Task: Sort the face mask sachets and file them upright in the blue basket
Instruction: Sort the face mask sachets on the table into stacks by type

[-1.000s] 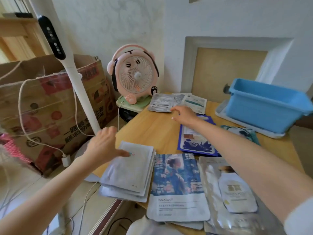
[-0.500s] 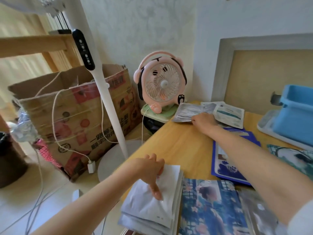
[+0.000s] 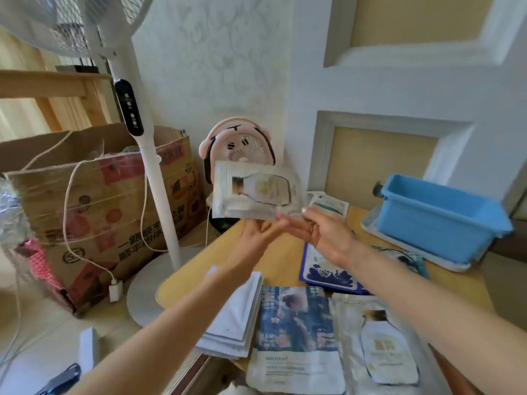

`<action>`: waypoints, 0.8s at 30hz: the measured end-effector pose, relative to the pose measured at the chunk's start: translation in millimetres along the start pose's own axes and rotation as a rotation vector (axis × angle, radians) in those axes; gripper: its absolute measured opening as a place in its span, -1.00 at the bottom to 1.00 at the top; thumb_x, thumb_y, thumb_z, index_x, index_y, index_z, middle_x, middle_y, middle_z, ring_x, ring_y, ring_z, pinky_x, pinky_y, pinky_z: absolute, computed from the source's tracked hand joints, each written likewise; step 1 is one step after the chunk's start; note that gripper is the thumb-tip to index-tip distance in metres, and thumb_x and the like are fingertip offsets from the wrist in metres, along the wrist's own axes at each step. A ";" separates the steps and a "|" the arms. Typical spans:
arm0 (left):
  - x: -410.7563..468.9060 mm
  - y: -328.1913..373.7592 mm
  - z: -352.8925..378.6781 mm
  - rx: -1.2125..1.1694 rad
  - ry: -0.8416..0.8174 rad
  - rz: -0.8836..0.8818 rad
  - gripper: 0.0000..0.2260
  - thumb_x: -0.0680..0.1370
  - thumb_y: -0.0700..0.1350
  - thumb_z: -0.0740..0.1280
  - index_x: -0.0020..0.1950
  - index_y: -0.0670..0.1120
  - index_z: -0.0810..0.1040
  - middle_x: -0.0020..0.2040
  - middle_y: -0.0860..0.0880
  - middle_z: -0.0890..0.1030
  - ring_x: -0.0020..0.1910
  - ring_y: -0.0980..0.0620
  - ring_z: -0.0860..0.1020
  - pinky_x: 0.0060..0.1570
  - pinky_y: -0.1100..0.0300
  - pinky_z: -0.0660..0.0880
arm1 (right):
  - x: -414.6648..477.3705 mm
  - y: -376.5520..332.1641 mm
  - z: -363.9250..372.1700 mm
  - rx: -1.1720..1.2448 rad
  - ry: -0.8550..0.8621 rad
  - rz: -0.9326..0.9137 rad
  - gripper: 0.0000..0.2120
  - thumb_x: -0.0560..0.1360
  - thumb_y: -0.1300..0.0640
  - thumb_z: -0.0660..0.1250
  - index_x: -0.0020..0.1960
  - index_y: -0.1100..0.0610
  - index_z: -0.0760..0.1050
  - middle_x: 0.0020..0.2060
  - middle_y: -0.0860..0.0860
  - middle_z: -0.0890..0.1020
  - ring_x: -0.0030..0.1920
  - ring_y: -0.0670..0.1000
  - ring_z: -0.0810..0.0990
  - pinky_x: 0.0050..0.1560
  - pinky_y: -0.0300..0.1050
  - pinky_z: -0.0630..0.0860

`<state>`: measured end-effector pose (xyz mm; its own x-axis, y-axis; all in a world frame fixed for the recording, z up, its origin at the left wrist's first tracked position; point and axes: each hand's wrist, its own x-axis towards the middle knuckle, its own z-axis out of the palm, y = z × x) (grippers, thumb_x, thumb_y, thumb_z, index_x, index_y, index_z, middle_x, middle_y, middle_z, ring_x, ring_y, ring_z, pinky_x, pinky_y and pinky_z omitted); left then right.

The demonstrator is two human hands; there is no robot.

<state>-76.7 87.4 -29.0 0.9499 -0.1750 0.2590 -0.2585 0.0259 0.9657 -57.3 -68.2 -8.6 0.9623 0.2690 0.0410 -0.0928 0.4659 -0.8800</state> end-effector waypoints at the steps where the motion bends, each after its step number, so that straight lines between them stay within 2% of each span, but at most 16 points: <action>1: -0.9 4.7 8.6 -0.128 0.147 0.019 -0.69 0.51 -0.05 0.35 0.22 0.02 0.37 0.11 0.16 0.51 0.14 0.14 0.50 0.15 0.28 0.43 | -8.7 1.9 1.8 -0.059 -0.017 0.041 -0.69 0.61 0.30 0.06 0.26 0.49 0.32 -0.05 0.29 0.65 -0.10 0.12 0.70 -0.15 -0.09 0.64; 3: 0.3 15.1 14.0 -0.377 0.362 -0.022 -0.93 0.55 -0.16 0.30 0.01 -0.02 0.50 -0.08 0.03 0.63 0.01 -0.01 0.59 0.10 0.10 0.52 | -24.5 2.8 5.2 -0.266 -0.085 0.130 -0.75 0.60 0.26 0.13 0.23 0.30 0.42 -0.07 0.20 0.68 -0.14 0.10 0.70 -0.21 -0.14 0.63; 4: 0.6 18.3 12.1 -0.434 0.390 -0.044 -0.93 0.55 -0.20 0.29 -0.04 -0.05 0.52 -0.16 0.01 0.65 -0.07 -0.02 0.61 0.04 0.05 0.55 | -31.2 2.7 5.4 -0.357 -0.118 0.169 -0.77 0.58 0.24 0.18 0.21 0.23 0.45 -0.05 0.18 0.69 -0.14 0.10 0.70 -0.22 -0.16 0.62; 6: -0.4 21.3 5.1 -0.381 0.336 -0.069 -0.92 0.55 -0.25 0.28 -0.04 -0.09 0.52 -0.19 0.01 0.66 -0.19 0.06 0.64 -0.10 0.11 0.61 | -37.5 1.7 0.1 -0.424 -0.106 0.202 -0.77 0.54 0.25 0.26 0.19 0.22 0.48 -0.06 0.15 0.69 -0.15 0.10 0.69 -0.20 -0.15 0.63; 8: -4.6 20.3 -0.3 -0.300 0.283 -0.074 -0.92 0.54 -0.27 0.29 -0.02 -0.11 0.51 -0.16 -0.01 0.64 -0.22 0.11 0.64 -0.17 0.16 0.62 | -37.8 -1.9 -7.4 -0.380 -0.032 0.180 -0.74 0.50 0.28 0.30 0.18 0.28 0.47 -0.12 0.14 0.70 -0.18 0.09 0.69 -0.17 -0.13 0.64; 10: -7.9 19.2 -3.9 -0.246 0.269 -0.094 -0.92 0.53 -0.28 0.30 -0.03 -0.13 0.53 -0.14 -0.04 0.63 -0.20 0.06 0.63 -0.13 0.11 0.61 | -36.6 -8.1 -14.8 -0.328 0.023 0.155 -0.78 0.49 0.31 0.29 0.14 0.29 0.48 -0.17 0.13 0.70 -0.23 0.06 0.69 -0.20 -0.14 0.64; 12: -8.8 19.8 -8.1 -0.187 0.269 -0.128 -0.88 0.52 -0.28 0.32 0.05 -0.21 0.54 -0.14 -0.07 0.62 -0.16 -0.01 0.61 -0.07 0.06 0.58 | -36.2 -13.9 -22.0 -0.353 0.064 0.120 -0.83 0.50 0.32 0.27 0.06 0.22 0.53 -0.21 0.11 0.68 -0.27 0.01 0.67 -0.26 -0.16 0.62; 14: -10.3 21.3 -10.3 -0.114 0.122 -0.203 -0.86 0.50 -0.28 0.35 0.04 -0.21 0.53 -0.18 -0.08 0.60 -0.22 0.01 0.60 -0.16 0.15 0.57 | -39.1 -19.8 -32.8 -0.480 0.150 0.072 -0.83 0.50 0.32 0.26 -0.01 0.14 0.57 -0.22 0.07 0.65 -0.28 -0.02 0.63 -0.26 -0.17 0.57; 16: -19.8 20.3 0.6 -0.015 -0.179 -0.314 -0.94 0.49 -0.27 0.36 -0.06 -0.18 0.53 -0.25 -0.07 0.57 -0.36 0.07 0.55 -0.35 0.27 0.52 | -44.6 -25.3 -48.3 -0.576 0.290 0.026 -0.82 0.50 0.32 0.25 -0.05 0.12 0.59 -0.24 0.04 0.65 -0.27 -0.02 0.61 -0.29 -0.19 0.54; 18: -34.6 5.7 26.5 0.086 -0.390 -0.424 -0.95 0.48 -0.23 0.39 -0.13 -0.18 0.54 -0.29 -0.07 0.55 -0.42 0.08 0.50 -0.44 0.29 0.47 | -51.0 -32.6 -65.9 -0.595 0.421 -0.004 -0.83 0.51 0.32 0.24 0.00 0.18 0.57 -0.23 0.07 0.66 -0.30 0.00 0.59 -0.35 -0.21 0.55; 21: -58.1 -20.0 79.1 0.142 -0.499 -0.575 -0.69 0.39 -0.08 0.50 -0.03 -0.24 0.53 -0.24 -0.10 0.54 -0.33 0.03 0.49 -0.27 0.19 0.48 | -58.2 -36.9 -86.8 -0.708 0.462 0.014 -0.84 0.56 0.22 0.24 0.08 0.23 0.54 -0.13 0.16 0.68 -0.28 0.05 0.61 -0.24 -0.13 0.58; 22: -63.7 -24.7 94.5 0.157 -0.496 -0.605 -0.68 0.38 -0.07 0.51 -0.04 -0.23 0.51 -0.25 -0.09 0.53 -0.33 0.04 0.48 -0.28 0.21 0.48 | -60.2 -34.4 -90.7 -0.801 0.443 0.025 -0.85 0.56 0.15 0.26 0.05 0.19 0.55 -0.09 0.14 0.68 -0.21 0.05 0.61 -0.15 -0.09 0.59; 24: -69.9 -29.4 115.3 0.220 -0.460 -0.615 -0.77 0.43 -0.11 0.48 -0.19 -0.15 0.45 -0.34 -0.04 0.48 -0.42 0.10 0.43 -0.43 0.32 0.42 | -68.3 -25.1 -90.7 -1.037 0.354 0.004 -0.84 0.55 0.02 0.28 0.04 0.07 0.55 -0.04 0.01 0.67 -0.02 -0.01 0.60 0.07 -0.04 0.53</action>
<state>-155.7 -14.6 -77.8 0.7783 -0.4843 -0.3996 0.2143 -0.3932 0.8941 -97.6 -174.8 -32.3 0.9968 -0.0655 0.0452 0.0050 -0.5149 -0.8572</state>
